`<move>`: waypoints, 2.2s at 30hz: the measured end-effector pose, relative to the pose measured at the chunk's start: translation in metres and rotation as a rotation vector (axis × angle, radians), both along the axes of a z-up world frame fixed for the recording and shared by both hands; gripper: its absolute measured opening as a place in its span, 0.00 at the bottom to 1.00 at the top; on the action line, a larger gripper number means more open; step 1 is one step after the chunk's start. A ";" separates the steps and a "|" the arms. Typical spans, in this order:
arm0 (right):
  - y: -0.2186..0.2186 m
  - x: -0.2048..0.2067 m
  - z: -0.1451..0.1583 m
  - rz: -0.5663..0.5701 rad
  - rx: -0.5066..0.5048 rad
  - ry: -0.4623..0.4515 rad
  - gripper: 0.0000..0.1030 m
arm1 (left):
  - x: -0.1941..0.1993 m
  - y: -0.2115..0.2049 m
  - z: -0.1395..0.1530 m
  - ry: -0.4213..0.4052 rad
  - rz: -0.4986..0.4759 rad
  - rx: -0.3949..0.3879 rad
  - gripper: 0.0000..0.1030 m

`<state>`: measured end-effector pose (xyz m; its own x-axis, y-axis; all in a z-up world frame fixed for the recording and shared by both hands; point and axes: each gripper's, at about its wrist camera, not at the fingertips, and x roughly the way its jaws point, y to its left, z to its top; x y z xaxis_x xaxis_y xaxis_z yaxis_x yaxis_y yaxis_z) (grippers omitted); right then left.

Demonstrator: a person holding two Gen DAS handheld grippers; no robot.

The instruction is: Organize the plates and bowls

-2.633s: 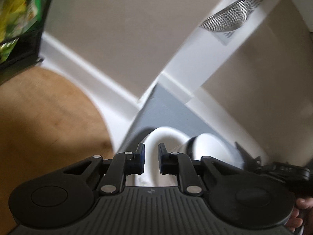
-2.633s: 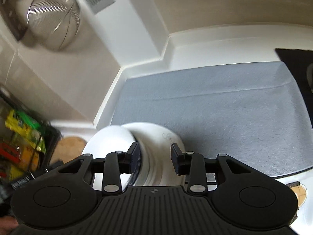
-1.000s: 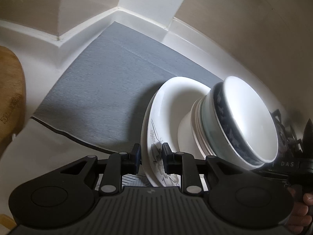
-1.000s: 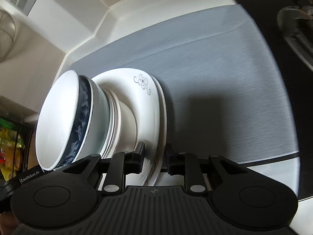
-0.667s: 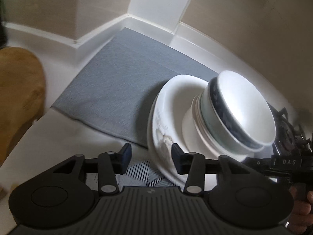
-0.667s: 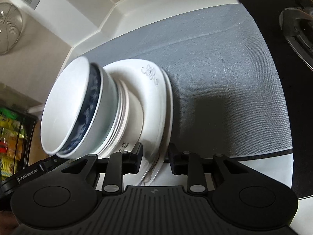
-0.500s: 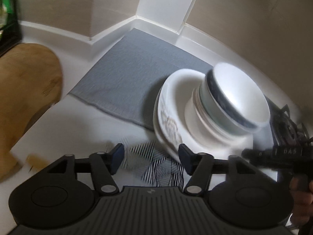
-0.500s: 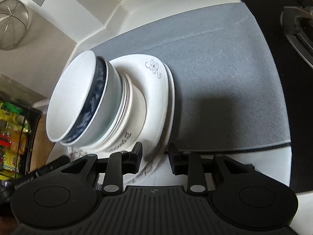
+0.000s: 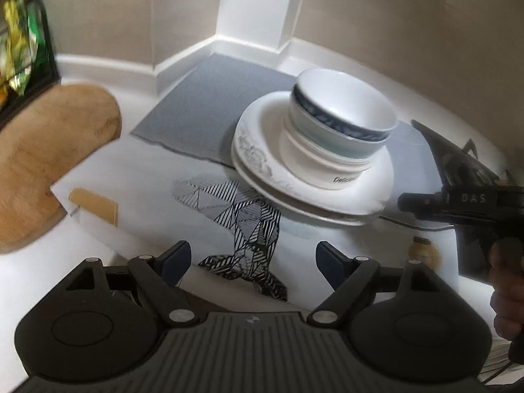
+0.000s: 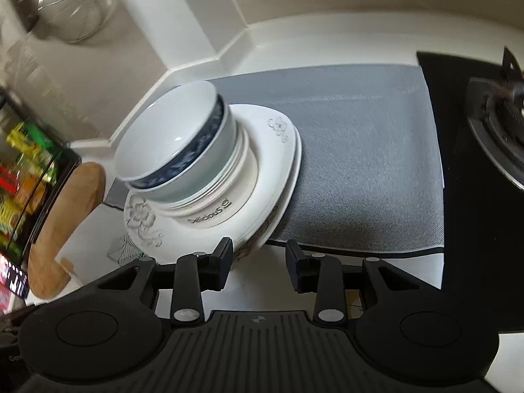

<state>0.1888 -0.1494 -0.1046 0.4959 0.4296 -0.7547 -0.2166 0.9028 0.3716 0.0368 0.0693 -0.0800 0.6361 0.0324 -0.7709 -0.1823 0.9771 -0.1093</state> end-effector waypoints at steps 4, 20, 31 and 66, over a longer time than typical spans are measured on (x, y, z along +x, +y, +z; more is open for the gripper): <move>-0.001 -0.009 0.005 0.034 -0.021 -0.044 0.42 | -0.003 -0.010 0.012 -0.053 0.000 0.030 0.87; -0.005 -0.025 0.016 0.036 -0.076 -0.095 0.42 | 0.011 -0.019 0.025 -0.088 -0.082 0.065 0.88; 0.018 -0.028 0.040 -0.007 -0.103 -0.112 0.42 | 0.023 -0.004 0.035 -0.100 -0.160 0.074 1.00; 0.042 -0.043 0.047 -0.213 -0.157 -0.084 0.42 | 0.077 0.027 0.028 0.057 -0.164 0.053 1.00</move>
<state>0.1459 -0.1072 -0.0571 0.6259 0.1902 -0.7563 -0.0397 0.9763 0.2127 0.1137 0.0964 -0.0523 0.5919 -0.0266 -0.8056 -0.0243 0.9984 -0.0509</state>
